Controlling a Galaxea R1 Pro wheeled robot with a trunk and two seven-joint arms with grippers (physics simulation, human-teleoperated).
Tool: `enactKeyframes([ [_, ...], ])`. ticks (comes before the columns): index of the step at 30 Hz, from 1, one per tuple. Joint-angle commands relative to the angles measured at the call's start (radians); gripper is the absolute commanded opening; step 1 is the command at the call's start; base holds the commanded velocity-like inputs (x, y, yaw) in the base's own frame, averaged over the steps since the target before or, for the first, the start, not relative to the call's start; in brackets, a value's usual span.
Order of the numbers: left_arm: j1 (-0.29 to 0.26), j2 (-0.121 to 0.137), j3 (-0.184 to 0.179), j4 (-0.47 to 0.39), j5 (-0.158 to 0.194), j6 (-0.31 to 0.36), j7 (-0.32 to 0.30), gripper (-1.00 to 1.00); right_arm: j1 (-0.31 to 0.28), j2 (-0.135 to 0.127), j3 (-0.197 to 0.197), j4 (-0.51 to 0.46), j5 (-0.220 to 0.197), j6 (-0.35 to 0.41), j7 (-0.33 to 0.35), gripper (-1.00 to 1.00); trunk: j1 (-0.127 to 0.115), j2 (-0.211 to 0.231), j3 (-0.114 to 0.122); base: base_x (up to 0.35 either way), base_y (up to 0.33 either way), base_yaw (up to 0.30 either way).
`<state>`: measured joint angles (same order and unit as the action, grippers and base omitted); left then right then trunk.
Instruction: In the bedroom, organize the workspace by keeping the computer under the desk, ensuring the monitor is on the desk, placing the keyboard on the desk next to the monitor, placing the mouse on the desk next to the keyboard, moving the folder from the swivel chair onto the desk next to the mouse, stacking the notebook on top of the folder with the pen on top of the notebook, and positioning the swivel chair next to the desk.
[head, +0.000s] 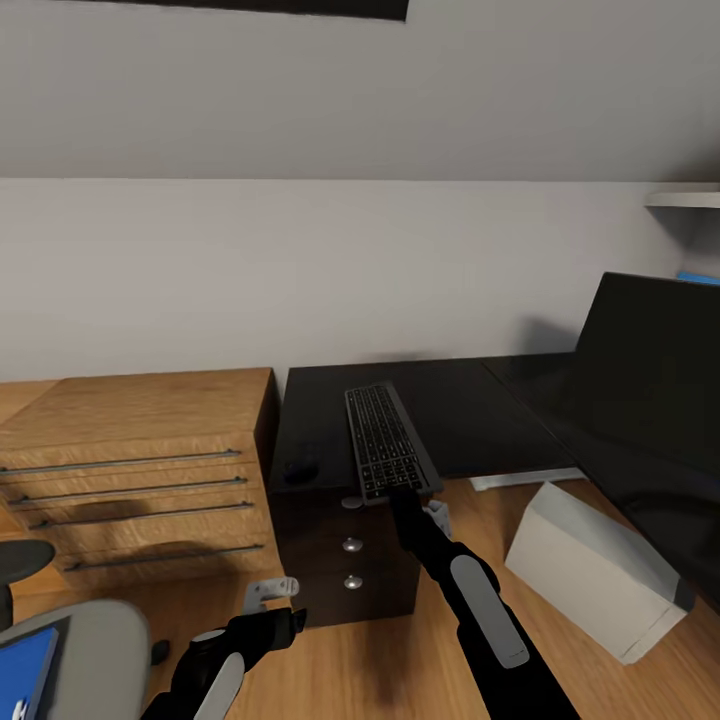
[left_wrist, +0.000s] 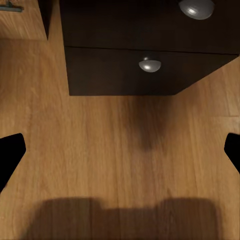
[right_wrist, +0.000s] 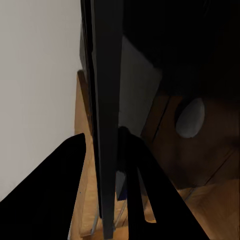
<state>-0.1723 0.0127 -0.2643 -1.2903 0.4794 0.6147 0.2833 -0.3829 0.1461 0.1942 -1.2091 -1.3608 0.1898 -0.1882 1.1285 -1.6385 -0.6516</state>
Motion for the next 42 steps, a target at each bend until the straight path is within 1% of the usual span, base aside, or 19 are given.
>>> enactKeyframes([
  [1,-0.001,0.002,-0.003,-0.001,0.010,0.002,0.010,1.00,-0.001,0.001,0.000,0.015,-0.008,0.001,-0.006,-1.00,0.000,-0.001,-0.001,0.089,0.000,0.000],
  [12,-0.001,0.003,-0.003,-0.001,0.011,0.002,0.009,1.00,-0.001,0.000,-0.004,0.023,-0.029,0.002,-0.008,-1.00,0.000,-0.001,-0.001,0.061,0.000,0.000],
  [22,-0.001,0.002,-0.003,-0.001,0.010,0.002,0.010,1.00,-0.001,-0.003,-0.008,0.023,-0.036,0.004,-0.008,-1.00,0.000,-0.001,-0.001,0.001,0.000,0.000],
  [24,0.000,0.001,-0.003,-0.001,0.010,0.002,0.010,1.00,-0.001,-0.003,-0.008,0.024,-0.061,0.006,-0.008,-1.00,0.000,-0.001,-0.001,0.000,0.000,0.000],
  [25,0.000,0.001,-0.003,-0.001,0.010,0.002,0.010,1.00,-0.001,-0.003,-0.008,0.024,-0.089,0.007,-0.008,-1.00,0.000,-0.001,-0.001,0.000,0.000,0.000],
  [26,0.000,0.001,-0.003,-0.001,0.010,0.002,0.010,1.00,-0.001,-0.004,-0.008,0.024,-0.104,0.007,-0.008,-1.00,0.000,-0.001,-0.001,0.000,0.000,0.000],
  [28,-0.001,0.001,-0.003,-0.001,0.010,0.002,0.010,1.00,-0.001,-0.008,-0.008,0.028,-0.162,0.008,-0.008,-1.00,0.000,-0.001,-0.001,0.000,0.000,0.000],
  [29,-0.001,0.001,-0.003,-0.001,0.010,0.002,0.010,1.00,-0.001,-0.010,-0.008,0.030,-0.182,0.008,-0.008,-1.00,0.000,-0.001,-0.001,0.000,0.000,0.000],
  [31,-0.001,0.001,-0.003,-0.001,0.010,0.002,0.010,1.00,-0.001,-0.016,-0.007,0.032,-0.208,0.008,-0.008,-1.00,0.000,-0.001,-0.001,0.000,0.000,0.000],
  [34,-0.001,0.001,-0.003,-0.001,0.010,0.002,0.012,1.00,-0.001,-0.017,-0.007,0.032,-0.218,0.009,-0.008,-1.00,0.000,-0.001,-0.001,0.000,0.000,0.000],
  [42,-0.001,0.001,-0.003,-0.001,0.010,0.002,0.015,1.00,-0.001,-0.017,-0.007,0.033,-0.221,0.008,-0.008,-1.00,0.000,-0.001,-0.001,0.055,0.000,0.000],
])
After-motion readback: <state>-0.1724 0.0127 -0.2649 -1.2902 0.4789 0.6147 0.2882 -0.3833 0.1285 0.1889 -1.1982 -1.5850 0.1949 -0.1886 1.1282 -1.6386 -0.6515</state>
